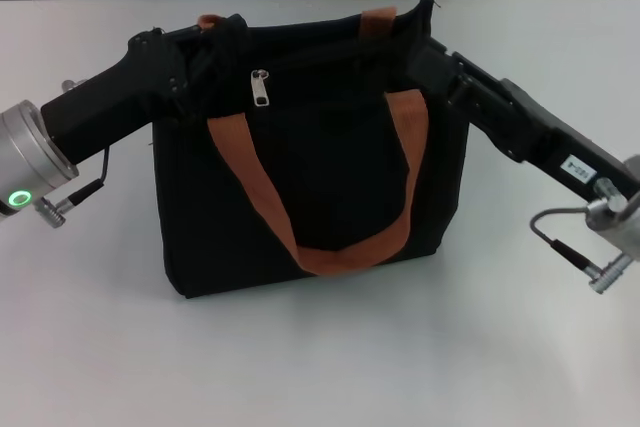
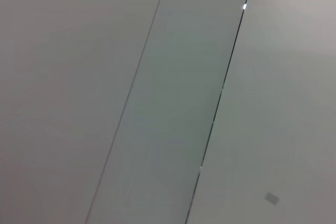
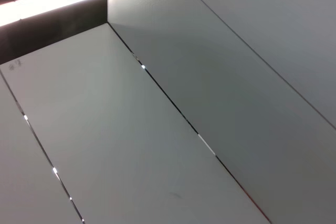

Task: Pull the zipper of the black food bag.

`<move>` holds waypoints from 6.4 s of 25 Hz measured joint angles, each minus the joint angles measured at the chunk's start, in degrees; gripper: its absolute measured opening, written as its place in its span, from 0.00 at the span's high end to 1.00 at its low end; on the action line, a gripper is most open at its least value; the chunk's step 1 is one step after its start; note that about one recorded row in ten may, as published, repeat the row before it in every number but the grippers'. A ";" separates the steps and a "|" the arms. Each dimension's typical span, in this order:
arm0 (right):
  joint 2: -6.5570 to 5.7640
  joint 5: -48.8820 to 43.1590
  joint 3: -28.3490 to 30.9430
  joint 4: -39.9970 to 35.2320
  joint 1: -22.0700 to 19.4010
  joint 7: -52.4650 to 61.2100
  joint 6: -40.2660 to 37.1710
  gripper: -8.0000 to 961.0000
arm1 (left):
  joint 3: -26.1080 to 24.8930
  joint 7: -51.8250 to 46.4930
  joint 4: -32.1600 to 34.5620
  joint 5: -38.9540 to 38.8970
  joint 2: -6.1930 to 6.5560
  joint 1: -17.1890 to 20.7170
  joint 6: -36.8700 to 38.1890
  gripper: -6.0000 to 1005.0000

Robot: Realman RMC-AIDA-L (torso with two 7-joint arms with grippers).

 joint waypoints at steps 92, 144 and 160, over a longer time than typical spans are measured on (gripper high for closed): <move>0.13 -0.78 -4.01 1.71 9.57 18.05 12.98 0.75 | 6.86 -4.45 2.97 -6.42 -0.55 -7.57 -0.30 0.97; -0.22 0.00 0.40 -2.01 5.02 16.28 13.55 0.99 | 6.33 -3.58 3.43 -8.68 -0.28 -4.95 -0.19 0.97; -0.17 -0.41 -0.44 -3.20 5.51 7.89 9.24 0.86 | 6.78 -3.12 2.92 -8.75 -0.56 -6.45 0.02 0.97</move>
